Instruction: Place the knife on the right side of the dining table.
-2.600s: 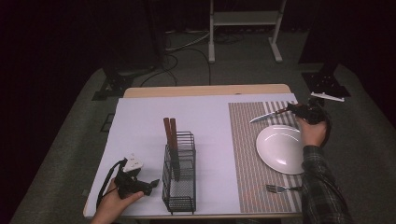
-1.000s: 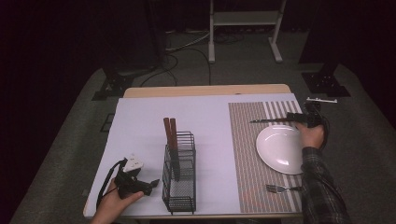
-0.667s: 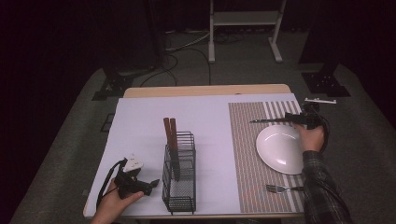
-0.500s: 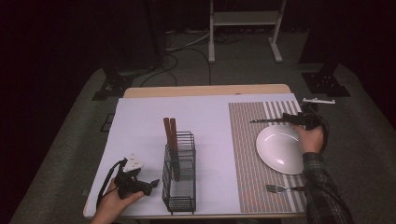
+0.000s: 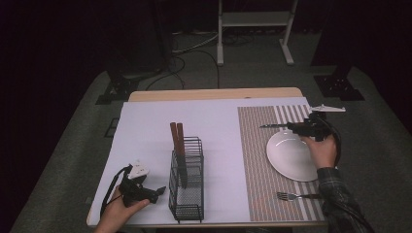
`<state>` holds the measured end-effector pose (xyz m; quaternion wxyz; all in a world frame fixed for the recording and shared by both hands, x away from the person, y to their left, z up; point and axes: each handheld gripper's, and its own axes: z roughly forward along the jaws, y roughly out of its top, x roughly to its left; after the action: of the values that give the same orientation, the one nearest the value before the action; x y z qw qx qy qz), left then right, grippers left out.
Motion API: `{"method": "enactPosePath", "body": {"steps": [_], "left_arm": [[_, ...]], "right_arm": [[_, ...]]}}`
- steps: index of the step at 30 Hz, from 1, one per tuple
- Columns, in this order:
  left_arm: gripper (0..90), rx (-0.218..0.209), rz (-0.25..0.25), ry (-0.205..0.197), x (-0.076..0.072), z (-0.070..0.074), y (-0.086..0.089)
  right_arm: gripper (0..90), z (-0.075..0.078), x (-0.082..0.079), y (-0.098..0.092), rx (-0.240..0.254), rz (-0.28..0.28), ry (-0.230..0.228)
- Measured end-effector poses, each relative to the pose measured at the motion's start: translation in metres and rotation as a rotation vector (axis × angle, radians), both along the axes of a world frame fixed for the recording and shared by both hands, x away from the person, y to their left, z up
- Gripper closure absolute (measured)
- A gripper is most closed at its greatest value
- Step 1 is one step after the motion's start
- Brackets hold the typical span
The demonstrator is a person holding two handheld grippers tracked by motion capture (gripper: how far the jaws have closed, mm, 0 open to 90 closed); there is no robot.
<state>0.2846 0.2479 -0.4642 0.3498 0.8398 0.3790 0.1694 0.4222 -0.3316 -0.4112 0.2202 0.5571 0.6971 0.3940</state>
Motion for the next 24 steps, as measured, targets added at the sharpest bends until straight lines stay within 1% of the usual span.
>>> {"method": "enactPosePath", "body": {"steps": [2, 5, 11, 18, 24], "left_arm": [[0.0, -0.001, 0.0, -0.001, 0.0, 0.0, 0.0], [0.0, 0.002, -0.001, 0.002, 0.0, 0.0, 0.0], [0.0, 0.001, -0.001, 0.002, 0.0, 0.0, 0.0], [0.0, 0.001, -0.001, 0.002, 0.0, 0.0, 0.0], [0.0, 0.001, -0.001, 0.002, 0.0, 0.0, 0.0]], "right_arm": [[21.9, 0.002, -0.004, 0.004, 0.007, 0.022, -0.005], [21.2, 0.004, -0.011, 0.012, 0.004, 0.056, -0.012], [20.0, 0.007, -0.023, 0.029, -0.016, 0.121, -0.023], [19.2, 0.007, -0.038, 0.043, -0.021, 0.185, -0.031], [17.6, 0.006, -0.051, 0.053, -0.003, 0.24, -0.03]]}}
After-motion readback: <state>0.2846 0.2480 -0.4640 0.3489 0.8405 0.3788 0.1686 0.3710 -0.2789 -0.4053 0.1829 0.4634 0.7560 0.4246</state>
